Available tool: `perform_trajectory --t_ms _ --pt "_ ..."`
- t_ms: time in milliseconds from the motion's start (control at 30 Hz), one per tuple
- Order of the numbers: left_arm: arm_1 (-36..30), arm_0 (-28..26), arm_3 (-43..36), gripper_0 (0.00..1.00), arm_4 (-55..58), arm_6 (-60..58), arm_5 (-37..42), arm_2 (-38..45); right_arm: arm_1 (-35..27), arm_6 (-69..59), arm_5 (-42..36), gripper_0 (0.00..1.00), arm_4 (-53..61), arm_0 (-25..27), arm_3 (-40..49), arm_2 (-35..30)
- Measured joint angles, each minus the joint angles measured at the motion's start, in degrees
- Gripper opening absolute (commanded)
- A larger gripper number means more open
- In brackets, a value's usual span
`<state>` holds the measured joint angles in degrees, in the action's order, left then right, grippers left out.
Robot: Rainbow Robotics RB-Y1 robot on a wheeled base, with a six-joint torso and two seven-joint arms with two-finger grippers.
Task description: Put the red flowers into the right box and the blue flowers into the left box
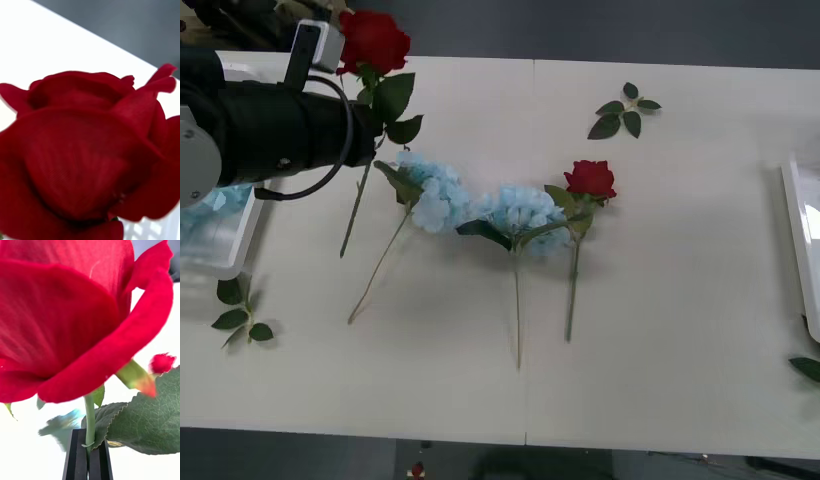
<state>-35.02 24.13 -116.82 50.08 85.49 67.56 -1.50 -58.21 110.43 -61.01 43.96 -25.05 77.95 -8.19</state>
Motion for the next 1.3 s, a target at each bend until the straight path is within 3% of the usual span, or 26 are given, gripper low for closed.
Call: perform_trajectory --t_ms 233,633,733,867,1000,1133,1300 --pt "2.23 -0.03 -4.24 0.00 7.38 12.12 -11.55 -6.15 0.00 0.35 4.75 0.00 -3.83 -2.64 -10.13 0.01" --pt "14.18 -0.03 -1.66 0.00 12.30 13.87 -23.57 -19.85 0.00 1.67 9.28 0.01 -5.87 -2.63 -19.75 0.66" --pt "16.26 -0.03 1.01 0.00 14.81 13.87 -28.64 -21.50 0.00 1.67 10.88 0.41 -5.86 -2.63 -20.29 2.91" --pt "17.33 -0.03 3.16 0.00 13.82 13.87 -32.62 -24.38 0.00 1.67 12.34 0.63 -4.50 -2.63 -20.29 5.30" --pt "17.33 -0.03 5.22 0.00 17.21 13.87 -40.21 -28.35 0.00 1.67 12.55 0.70 -0.87 -2.63 -20.29 5.99" --pt "17.33 -0.03 5.71 0.00 17.32 13.87 -40.87 -29.79 0.00 2.95 12.55 0.71 2.23 -2.63 -20.29 6.89" --pt "17.33 -0.03 5.71 0.00 17.32 13.87 -40.87 -29.73 0.00 13.75 12.55 0.72 7.16 -2.63 -20.29 7.18"
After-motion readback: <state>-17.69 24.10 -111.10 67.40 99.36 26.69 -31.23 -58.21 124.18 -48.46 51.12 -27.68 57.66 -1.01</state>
